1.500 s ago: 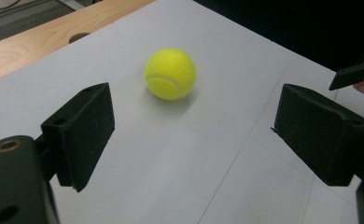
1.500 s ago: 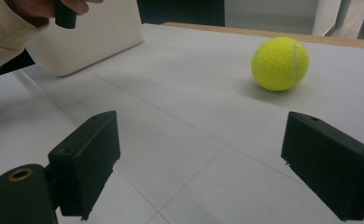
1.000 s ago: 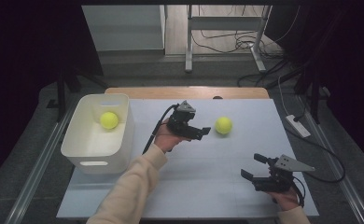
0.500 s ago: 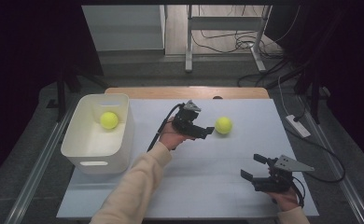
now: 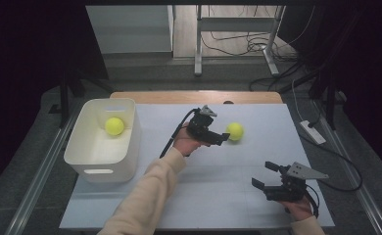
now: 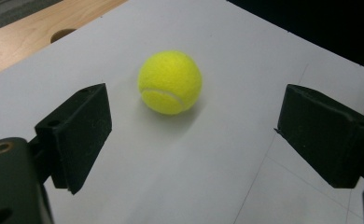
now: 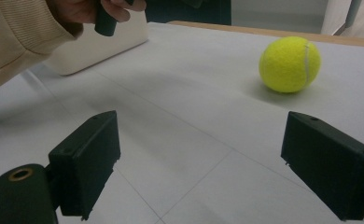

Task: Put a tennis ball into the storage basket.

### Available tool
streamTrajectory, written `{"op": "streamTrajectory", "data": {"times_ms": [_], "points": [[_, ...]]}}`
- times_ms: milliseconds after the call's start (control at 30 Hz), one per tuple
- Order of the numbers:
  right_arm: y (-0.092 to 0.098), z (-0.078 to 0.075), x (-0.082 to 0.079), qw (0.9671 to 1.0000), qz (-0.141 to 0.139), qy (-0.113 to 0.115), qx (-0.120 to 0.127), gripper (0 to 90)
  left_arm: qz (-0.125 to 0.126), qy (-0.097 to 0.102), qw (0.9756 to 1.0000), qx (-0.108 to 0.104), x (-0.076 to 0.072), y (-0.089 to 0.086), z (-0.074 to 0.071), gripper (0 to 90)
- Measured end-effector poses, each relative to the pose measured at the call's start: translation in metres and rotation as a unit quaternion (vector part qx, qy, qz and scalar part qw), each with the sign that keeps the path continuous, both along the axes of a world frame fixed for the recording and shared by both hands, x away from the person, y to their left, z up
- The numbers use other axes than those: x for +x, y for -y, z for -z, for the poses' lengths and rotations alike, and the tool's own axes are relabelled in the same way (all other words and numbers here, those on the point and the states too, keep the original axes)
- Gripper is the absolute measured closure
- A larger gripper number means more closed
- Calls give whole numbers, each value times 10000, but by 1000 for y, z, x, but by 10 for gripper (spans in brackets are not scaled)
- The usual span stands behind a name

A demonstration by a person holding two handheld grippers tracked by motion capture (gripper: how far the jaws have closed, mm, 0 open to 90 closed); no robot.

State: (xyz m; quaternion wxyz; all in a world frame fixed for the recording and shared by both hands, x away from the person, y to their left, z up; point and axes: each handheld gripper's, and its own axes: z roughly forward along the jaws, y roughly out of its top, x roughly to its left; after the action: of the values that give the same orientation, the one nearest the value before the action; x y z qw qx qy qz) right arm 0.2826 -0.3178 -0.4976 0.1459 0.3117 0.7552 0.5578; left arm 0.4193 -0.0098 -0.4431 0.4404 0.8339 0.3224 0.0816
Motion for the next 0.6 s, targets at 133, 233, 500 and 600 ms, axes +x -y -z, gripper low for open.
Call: {"op": "streamTrajectory", "data": {"times_ms": [133, 233, 500, 600], "points": [[-1, 0, 0, 10000, -26, -8, 0, 116, -9, -23, 10000, 92, 3, 3, 3, 105], [-1, 0, 0, 10000, -23, 9, 1, 116, -48, -70, 9998, 164, 8, 5, 6, 102], [-1, 0, 0, 10000, -10, 10, -27, 117, -63, -121, 9996, 240, 15, 13, 14, 93], [-1, 1, -1, 10000, -13, 10, -34, 118, -83, -106, 9995, 279, 16, 15, 16, 93]]}}
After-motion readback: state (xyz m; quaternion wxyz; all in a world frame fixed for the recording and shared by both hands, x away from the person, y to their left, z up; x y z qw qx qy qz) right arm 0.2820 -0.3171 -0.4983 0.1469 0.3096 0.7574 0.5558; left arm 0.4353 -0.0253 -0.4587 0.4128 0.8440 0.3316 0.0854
